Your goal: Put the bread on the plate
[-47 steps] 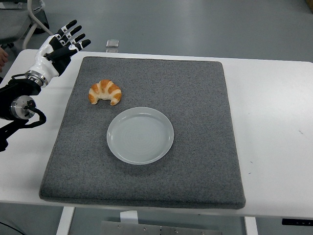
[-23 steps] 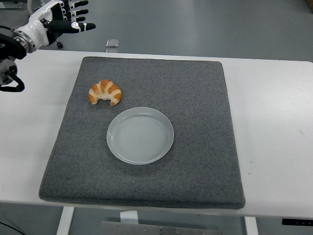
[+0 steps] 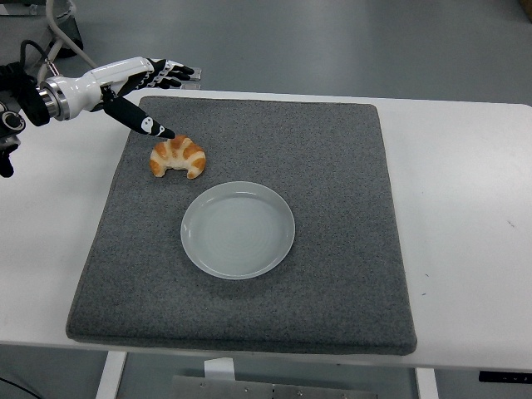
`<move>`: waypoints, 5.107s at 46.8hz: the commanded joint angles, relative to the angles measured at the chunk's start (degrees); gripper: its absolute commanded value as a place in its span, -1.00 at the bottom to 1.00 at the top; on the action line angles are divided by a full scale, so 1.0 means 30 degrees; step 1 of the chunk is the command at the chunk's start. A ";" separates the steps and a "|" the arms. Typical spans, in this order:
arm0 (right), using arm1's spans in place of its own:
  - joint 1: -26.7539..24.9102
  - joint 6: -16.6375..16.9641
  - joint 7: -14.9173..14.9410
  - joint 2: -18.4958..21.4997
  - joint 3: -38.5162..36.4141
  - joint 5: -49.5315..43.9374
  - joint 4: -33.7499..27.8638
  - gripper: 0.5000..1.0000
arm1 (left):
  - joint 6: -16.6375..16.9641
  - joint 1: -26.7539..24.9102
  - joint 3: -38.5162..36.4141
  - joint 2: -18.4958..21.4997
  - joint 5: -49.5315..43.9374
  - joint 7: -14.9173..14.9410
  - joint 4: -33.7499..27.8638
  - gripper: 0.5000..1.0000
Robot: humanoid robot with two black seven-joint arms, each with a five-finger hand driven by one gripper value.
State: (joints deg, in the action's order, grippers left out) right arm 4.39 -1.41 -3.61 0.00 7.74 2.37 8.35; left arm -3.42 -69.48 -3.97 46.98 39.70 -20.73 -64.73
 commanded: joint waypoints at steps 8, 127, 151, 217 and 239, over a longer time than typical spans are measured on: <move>0.0000 0.0000 0.0001 0.0000 0.0026 0.0000 0.0000 0.72 | 0.2047 0.1070 0.0033 -0.0251 0.2584 -0.0121 0.0133 0.96; -0.0058 -0.0029 0.0001 0.0000 0.0026 0.0029 -0.0029 0.72 | 0.4745 0.3825 0.0267 -0.4266 0.2674 -0.2230 0.5933 -1.00; -0.0058 -0.0029 0.0001 0.0000 0.0026 0.0029 -0.0029 0.72 | 0.3280 0.1101 0.0707 -0.0164 0.2469 -0.2201 0.5231 -1.00; -0.0029 -0.0029 0.0001 0.0000 0.0055 0.0058 -0.0029 0.72 | 0.0614 -0.5609 0.0853 0.1361 0.4049 -0.2054 -0.4789 -1.00; -0.0029 -0.0029 0.0001 0.0000 0.0055 0.0029 -0.0029 0.72 | 0.3806 -0.1275 0.0794 -0.1979 0.8912 -0.2054 -0.4848 -1.00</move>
State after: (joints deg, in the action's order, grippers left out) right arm 4.31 -1.49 -3.61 0.00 7.91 2.49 8.26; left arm 6.63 -75.33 -1.61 41.76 65.02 -26.90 -79.29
